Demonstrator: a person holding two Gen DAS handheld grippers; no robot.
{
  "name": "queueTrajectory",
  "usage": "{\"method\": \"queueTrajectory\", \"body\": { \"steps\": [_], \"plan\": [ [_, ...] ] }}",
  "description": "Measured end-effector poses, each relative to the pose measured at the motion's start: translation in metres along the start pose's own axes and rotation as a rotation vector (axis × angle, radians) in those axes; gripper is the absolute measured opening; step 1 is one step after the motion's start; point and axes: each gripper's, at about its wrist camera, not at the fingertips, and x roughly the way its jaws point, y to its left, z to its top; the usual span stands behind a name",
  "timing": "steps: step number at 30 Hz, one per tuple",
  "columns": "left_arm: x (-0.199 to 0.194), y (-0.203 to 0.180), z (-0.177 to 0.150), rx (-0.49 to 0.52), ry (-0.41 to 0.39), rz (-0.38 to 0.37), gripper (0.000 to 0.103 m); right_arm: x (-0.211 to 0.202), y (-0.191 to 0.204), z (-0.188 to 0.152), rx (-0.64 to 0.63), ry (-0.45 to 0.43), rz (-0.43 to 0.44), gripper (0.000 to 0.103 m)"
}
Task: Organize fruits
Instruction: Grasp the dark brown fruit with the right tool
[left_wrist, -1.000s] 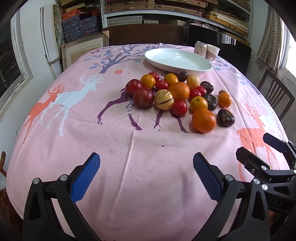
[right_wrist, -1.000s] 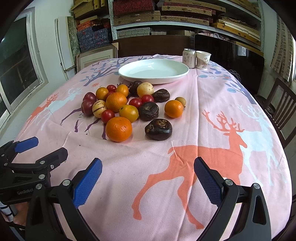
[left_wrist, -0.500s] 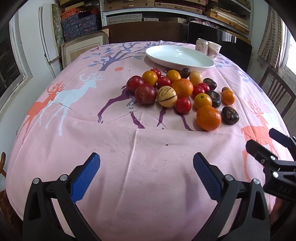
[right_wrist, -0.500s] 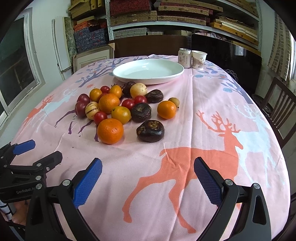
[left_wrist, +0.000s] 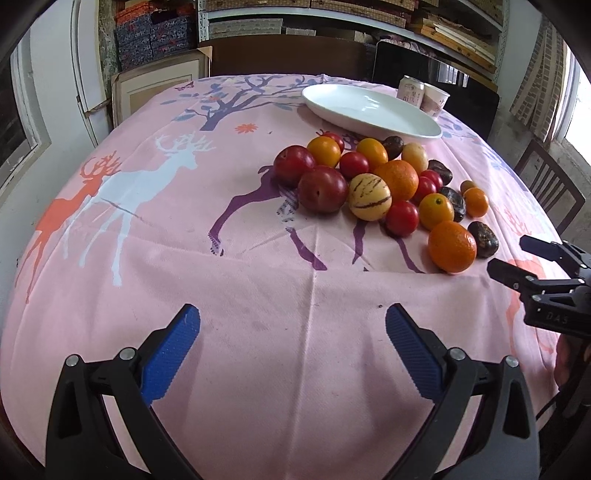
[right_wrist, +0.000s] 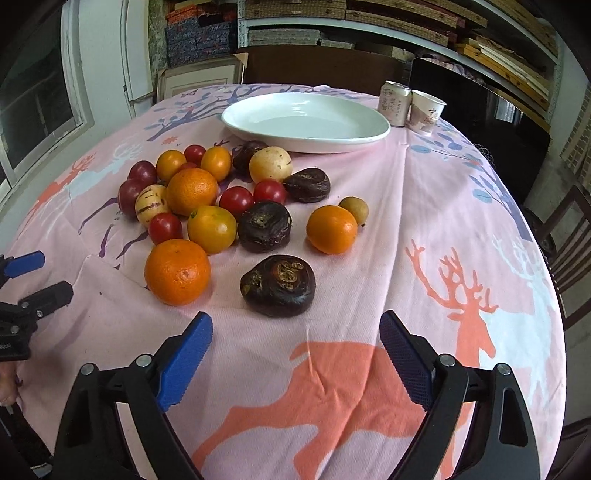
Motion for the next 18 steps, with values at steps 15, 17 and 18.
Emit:
{"method": "queueTrajectory", "body": {
  "steps": [15,17,18],
  "plan": [
    [0.028,0.008,0.05,0.065,0.037,0.05,0.099,0.013,-0.023,0.012,0.068,-0.002,0.174,0.047],
    [0.036,-0.005,0.057,0.122,0.04,0.058,0.099,0.008,-0.026,0.008,0.08,-0.011,0.189,0.047],
    [0.041,-0.011,0.06,0.143,0.044,0.058,0.098,0.005,-0.027,0.006,0.084,-0.013,0.195,0.047]
  ]
}}
